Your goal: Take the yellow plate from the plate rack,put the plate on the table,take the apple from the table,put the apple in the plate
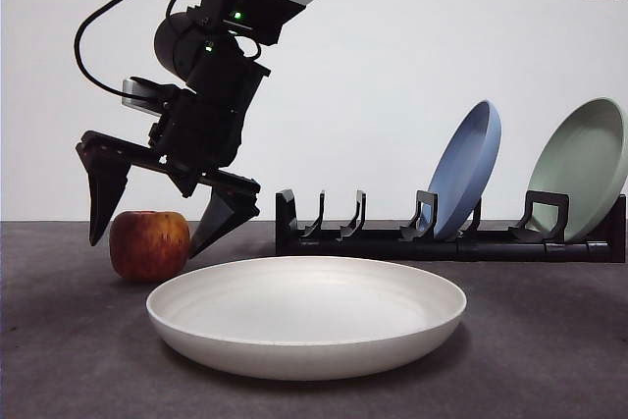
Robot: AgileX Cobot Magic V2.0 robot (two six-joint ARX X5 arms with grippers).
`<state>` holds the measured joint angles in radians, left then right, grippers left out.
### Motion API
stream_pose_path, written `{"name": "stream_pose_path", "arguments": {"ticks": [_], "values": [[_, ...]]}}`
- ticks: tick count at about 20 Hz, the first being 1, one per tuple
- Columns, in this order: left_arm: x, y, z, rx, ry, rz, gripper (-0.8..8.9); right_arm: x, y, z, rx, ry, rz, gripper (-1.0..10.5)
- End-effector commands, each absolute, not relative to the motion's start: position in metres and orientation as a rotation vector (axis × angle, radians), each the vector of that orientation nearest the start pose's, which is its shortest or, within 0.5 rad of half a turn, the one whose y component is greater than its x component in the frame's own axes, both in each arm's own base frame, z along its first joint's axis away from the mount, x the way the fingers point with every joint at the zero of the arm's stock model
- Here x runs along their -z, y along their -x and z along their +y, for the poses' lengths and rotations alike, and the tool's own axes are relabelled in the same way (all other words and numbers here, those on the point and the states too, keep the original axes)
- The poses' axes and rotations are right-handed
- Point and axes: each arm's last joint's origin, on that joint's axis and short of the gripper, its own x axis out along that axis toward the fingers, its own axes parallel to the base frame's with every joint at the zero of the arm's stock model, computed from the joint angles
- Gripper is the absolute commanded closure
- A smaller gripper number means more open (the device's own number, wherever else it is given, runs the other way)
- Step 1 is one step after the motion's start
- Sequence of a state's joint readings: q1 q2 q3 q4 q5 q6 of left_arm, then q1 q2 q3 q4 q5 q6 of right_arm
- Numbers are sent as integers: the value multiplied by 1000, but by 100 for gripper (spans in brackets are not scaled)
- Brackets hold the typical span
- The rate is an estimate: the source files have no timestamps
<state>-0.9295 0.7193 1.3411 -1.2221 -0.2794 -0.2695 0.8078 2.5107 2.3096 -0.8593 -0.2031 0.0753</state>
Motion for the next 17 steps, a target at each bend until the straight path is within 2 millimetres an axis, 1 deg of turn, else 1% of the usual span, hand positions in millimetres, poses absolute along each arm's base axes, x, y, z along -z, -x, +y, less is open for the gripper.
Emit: {"name": "stream_pose_path", "arguments": {"ticks": [1,2,5,6,10,12,13,15,17], "values": [[-414,-45,-47,558,-103,576,820,-179,-363,392,-849,248,1099,582],[-414,-45,-47,558,-103,576,820,-179,-363,391,-842,252,1099,641],[-414,-45,-46,557,-108,583,820,-179,-363,392,-835,249,1095,885],[-413,-44,-46,556,-112,589,820,-180,-364,392,-835,246,1089,948],[-413,-44,-46,555,-116,594,820,-181,-362,394,-841,245,1080,958],[-413,-44,-46,555,-116,593,820,-191,-361,392,-844,242,1068,958],[-413,-44,-46,555,-118,592,820,-200,-359,391,-848,239,1054,958],[-413,-44,-46,557,-122,591,820,-225,-355,386,-851,242,1007,958],[-413,-44,-46,560,-130,588,820,-259,-349,377,-845,260,940,958]]}}
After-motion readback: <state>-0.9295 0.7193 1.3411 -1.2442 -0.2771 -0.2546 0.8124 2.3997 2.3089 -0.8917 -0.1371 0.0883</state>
